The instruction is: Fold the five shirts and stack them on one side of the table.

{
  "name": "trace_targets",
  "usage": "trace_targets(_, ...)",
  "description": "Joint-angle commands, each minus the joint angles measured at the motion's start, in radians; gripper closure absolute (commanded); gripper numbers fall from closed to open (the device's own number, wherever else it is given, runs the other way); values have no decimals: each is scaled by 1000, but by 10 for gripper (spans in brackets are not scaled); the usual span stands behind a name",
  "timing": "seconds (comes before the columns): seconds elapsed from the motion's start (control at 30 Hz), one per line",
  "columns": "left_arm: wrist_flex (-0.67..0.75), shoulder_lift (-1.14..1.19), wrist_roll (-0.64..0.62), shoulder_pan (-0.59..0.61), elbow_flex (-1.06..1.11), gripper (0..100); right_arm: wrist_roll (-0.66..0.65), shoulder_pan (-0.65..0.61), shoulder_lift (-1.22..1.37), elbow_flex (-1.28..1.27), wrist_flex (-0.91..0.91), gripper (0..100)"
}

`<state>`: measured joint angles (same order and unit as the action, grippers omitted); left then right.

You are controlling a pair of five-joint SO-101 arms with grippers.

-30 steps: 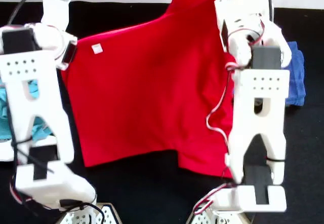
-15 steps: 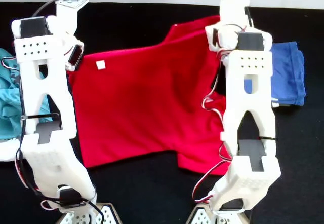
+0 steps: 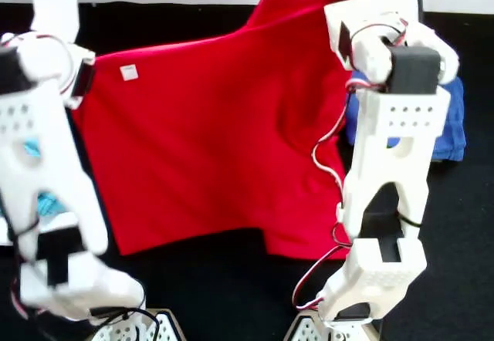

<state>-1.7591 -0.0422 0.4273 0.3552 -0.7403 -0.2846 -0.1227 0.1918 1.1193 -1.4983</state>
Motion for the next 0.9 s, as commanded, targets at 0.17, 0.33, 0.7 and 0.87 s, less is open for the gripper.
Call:
trace_targets(0.17,-3,-575,-5,67,189,991,-12,-1,-39,615,-266,993)
trace_targets(0.33,-3,-757,-5,114,272,991,-11,-4,-147,610,-265,993)
trace_targets(0.7,-3,-842,-3,116,295,991,-8,-41,-536,269,-262,993)
trace_targets(0.87,-3,-829,-3,116,308,991,-11,-87,-576,110,-228,993)
